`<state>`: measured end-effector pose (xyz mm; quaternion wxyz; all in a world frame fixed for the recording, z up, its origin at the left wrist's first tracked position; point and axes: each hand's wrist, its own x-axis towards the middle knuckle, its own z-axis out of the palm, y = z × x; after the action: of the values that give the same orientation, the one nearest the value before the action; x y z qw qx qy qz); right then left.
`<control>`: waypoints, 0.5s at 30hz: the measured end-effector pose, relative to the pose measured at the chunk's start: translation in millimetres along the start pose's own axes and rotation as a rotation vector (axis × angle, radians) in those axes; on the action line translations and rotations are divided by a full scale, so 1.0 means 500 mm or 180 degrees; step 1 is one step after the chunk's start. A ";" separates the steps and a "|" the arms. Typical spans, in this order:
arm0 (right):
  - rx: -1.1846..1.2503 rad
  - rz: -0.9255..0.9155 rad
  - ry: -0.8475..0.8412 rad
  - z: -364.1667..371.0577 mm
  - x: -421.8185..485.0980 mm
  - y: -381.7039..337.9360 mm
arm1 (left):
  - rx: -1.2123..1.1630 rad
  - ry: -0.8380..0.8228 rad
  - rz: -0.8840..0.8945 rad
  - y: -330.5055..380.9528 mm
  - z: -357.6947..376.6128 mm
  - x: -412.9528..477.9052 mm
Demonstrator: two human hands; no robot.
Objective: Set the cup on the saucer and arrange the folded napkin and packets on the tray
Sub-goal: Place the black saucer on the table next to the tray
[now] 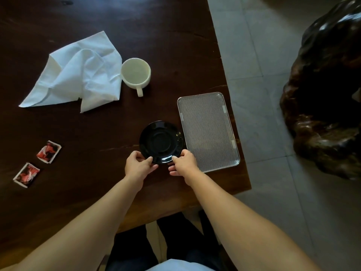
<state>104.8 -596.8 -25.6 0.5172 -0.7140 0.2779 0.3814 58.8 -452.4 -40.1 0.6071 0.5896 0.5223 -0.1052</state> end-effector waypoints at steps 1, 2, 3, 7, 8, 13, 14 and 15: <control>0.0012 0.0011 0.0002 0.000 0.002 0.000 | 0.0008 -0.0007 0.0005 0.000 0.001 0.001; 0.0023 0.0020 0.0003 0.000 0.003 0.000 | 0.0019 -0.0010 0.0007 0.000 0.003 0.001; 0.0018 0.0026 0.0005 0.001 0.004 0.000 | 0.0029 -0.0007 0.0011 0.000 0.004 0.002; -0.0023 0.0027 0.0009 0.002 0.011 0.001 | 0.0079 0.0043 0.0070 0.001 0.009 0.008; -0.0013 0.0032 0.0005 0.003 0.013 0.002 | 0.0093 0.0050 0.0071 0.000 0.010 0.010; -0.0039 0.0052 0.0032 0.006 0.017 0.004 | 0.0212 0.0049 0.0093 0.000 0.013 0.017; -0.0028 0.0056 0.0043 0.007 0.018 0.004 | 0.0237 0.0043 0.0105 0.002 0.013 0.018; -0.0016 0.0055 0.0050 0.007 0.019 0.004 | 0.0260 0.0035 0.0112 0.004 0.014 0.019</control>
<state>107.7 -593.9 -35.1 0.5099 -0.7158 0.2871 0.3809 68.1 -452.6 -47.8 0.5814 0.6236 0.5104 -0.1126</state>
